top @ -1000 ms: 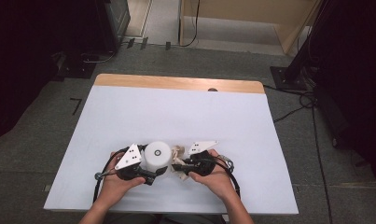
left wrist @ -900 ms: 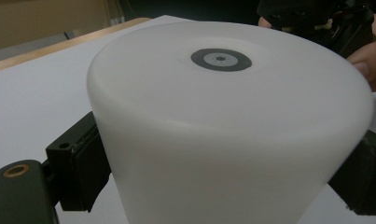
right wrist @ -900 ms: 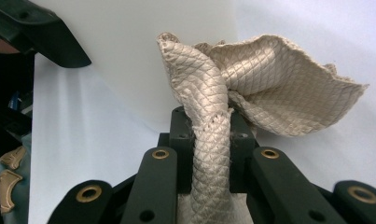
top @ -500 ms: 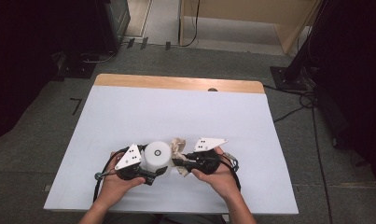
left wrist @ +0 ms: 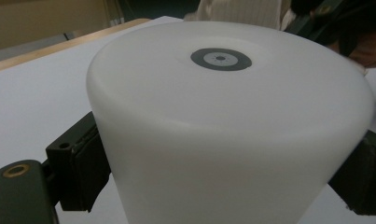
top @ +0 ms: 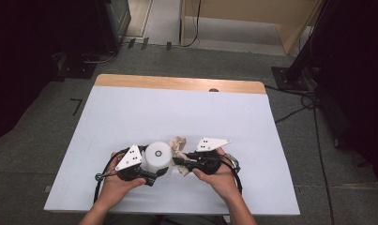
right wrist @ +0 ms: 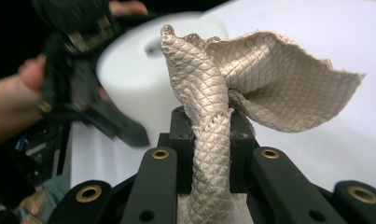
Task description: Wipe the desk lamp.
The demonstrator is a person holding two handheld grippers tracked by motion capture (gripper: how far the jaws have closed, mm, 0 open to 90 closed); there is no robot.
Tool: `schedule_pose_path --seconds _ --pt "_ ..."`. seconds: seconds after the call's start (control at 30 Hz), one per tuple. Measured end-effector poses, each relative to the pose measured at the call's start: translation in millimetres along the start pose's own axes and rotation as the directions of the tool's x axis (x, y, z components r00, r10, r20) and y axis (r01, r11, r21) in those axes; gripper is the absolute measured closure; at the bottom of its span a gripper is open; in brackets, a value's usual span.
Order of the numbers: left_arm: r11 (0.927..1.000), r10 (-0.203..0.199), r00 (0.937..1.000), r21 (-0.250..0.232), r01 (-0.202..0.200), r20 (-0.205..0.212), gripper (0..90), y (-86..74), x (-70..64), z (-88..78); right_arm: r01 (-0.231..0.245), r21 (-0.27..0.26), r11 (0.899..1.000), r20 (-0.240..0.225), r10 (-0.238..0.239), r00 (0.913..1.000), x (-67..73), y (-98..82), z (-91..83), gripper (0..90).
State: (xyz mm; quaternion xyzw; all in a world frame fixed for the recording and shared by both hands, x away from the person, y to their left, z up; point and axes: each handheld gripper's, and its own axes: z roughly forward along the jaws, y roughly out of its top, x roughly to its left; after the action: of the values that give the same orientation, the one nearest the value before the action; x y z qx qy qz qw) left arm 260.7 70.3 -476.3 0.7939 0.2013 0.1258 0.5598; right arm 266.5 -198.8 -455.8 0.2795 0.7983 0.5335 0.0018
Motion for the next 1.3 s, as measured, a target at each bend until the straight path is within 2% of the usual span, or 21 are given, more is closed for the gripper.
schedule_pose_path --seconds 0.13,0.27,0.33,0.4,0.43,0.5,0.53,0.6,0.67,0.73,0.77,0.83,0.9,0.93,0.97,1.0,1.1,1.13,1.23,1.27,1.3 --pt "1.0000 -0.001 1.0000 -0.001 0.001 -0.001 8.1 -0.1 -0.2 0.1 -0.018 0.078 0.997 0.017 0.017 0.9997 -7.2 -11.5 11.5 77.5" --pt "1.0000 -0.003 0.9998 0.006 0.004 -0.019 8.0 1.1 -2.5 -0.7 -0.041 0.152 0.987 0.045 0.035 0.9984 -12.2 -19.5 21.4 77.4" --pt "1.0000 -0.004 0.9988 0.006 0.004 -0.048 7.5 1.6 -6.0 -1.6 -0.048 0.150 0.988 0.055 0.040 0.9977 -14.2 -19.2 20.5 77.4" --pt "0.9998 -0.004 0.9961 -0.021 0.003 -0.088 4.5 2.0 -10.1 -3.4 -0.060 0.135 0.989 0.066 0.052 0.9965 -16.1 -17.9 16.5 77.4" --pt "0.9994 -0.019 0.9938 -0.033 0.015 -0.110 2.7 2.5 -11.5 -4.6 -0.064 0.127 0.990 0.070 0.055 0.9960 -17.3 -17.8 15.0 77.4" --pt "0.9991 -0.031 0.9921 -0.033 0.027 -0.122 0.6 3.5 -12.6 -6.1 -0.077 0.115 0.990 0.085 0.068 0.9941 -20.8 -17.4 9.7 77.4" --pt "0.9980 -0.058 0.9877 -0.035 0.053 -0.145 0.0 5.5 -16.8 -8.6 -0.095 0.106 0.990 0.094 0.085 0.9919 -23.8 -17.7 5.9 77.3" --pt "0.9964 -0.085 0.9747 -0.018 0.083 -0.207 0.0 7.0 -22.5 -9.7 -0.109 0.105 0.989 0.107 0.097 0.9895 -27.5 -18.5 2.4 76.8" --pt "0.9927 -0.117 0.9483 -0.008 0.120 -0.295 0.0 8.0 -34.1 -6.8 -0.120 0.109 0.987 0.121 0.106 0.9869 -30.9 -19.9 -0.4 76.0" --pt "0.9915 -0.125 0.9342 -0.006 0.130 -0.334 0.0 7.1 -43.8 -1.4 -0.132 0.124 0.983 0.137 0.115 0.9838 -32.9 -21.3 -1.7 74.1" --pt "0.9911 -0.122 0.9241 0.004 0.133 -0.362 0.0 5.9 -49.4 2.7 -0.132 0.129 0.983 0.144 0.113 0.9832 -33.8 -21.7 -1.9 73.1" --pt "0.9901 -0.127 0.9097 0.006 0.140 -0.396 0.0 4.2 -54.0 6.0 -0.138 0.139 0.981 0.167 0.114 0.9793 -34.5 -22.5 -2.5 70.5" --pt "0.9812 -0.172 0.8928 0.008 0.193 -0.416 0.0 3.7 -53.9 6.0 -0.138 0.130 0.982 0.192 0.112 0.9749 -33.6 -21.7 -3.7 68.0" --pt "0.9766 -0.190 0.8824 0.009 0.215 -0.430 0.0 4.1 -53.0 4.4 -0.131 0.121 0.984 0.217 0.103 0.9708 -32.1 -20.4 -4.8 67.0" --pt "0.9754 -0.199 0.8780 0.000 0.221 -0.435 0.0 5.0 -52.8 2.5 -0.117 0.111 0.987 0.238 0.088 0.9673 -30.4 -18.7 -5.8 65.8" --pt "0.9761 -0.197 0.8776 -0.004 0.217 -0.437 0.0 6.1 -53.3 0.8 -0.117 0.107 0.987 0.253 0.087 0.9635 -27.6 -16.5 -6.8 64.8" --pt "0.9765 -0.199 0.8800 -0.011 0.215 -0.431 7.8 6.7 -54.3 0.0 -0.097 0.086 0.992 0.271 0.070 0.9599 -22.6 -12.8 -6.4 63.7" --pt "0.9804 -0.179 0.8886 -0.002 0.197 -0.422 7.8 6.4 -55.3 1.2 -0.076 0.091 0.993 0.294 0.046 0.9546 -18.0 -11.0 -4.0 68.0" --pt "0.9823 -0.170 0.8949 0.002 0.187 -0.413 8.0 6.1 -53.7 0.6 -0.060 0.116 0.992 0.304 0.022 0.9526 -16.1 -12.3 -0.6 77.8" --pt "0.9831 -0.166 0.8989 0.003 0.183 -0.405 8.1 6.1 -52.2 0.2 -0.059 0.133 0.989 0.313 0.015 0.9497 -15.8 -13.1 0.5 79.9" --pt "0.9854 -0.154 0.9064 0.008 0.170 -0.394 8.2 6.3 -49.9 -0.3 -0.043 0.147 0.988 0.321 -0.007 0.9470 -16.5 -13.9 1.4 81.1"
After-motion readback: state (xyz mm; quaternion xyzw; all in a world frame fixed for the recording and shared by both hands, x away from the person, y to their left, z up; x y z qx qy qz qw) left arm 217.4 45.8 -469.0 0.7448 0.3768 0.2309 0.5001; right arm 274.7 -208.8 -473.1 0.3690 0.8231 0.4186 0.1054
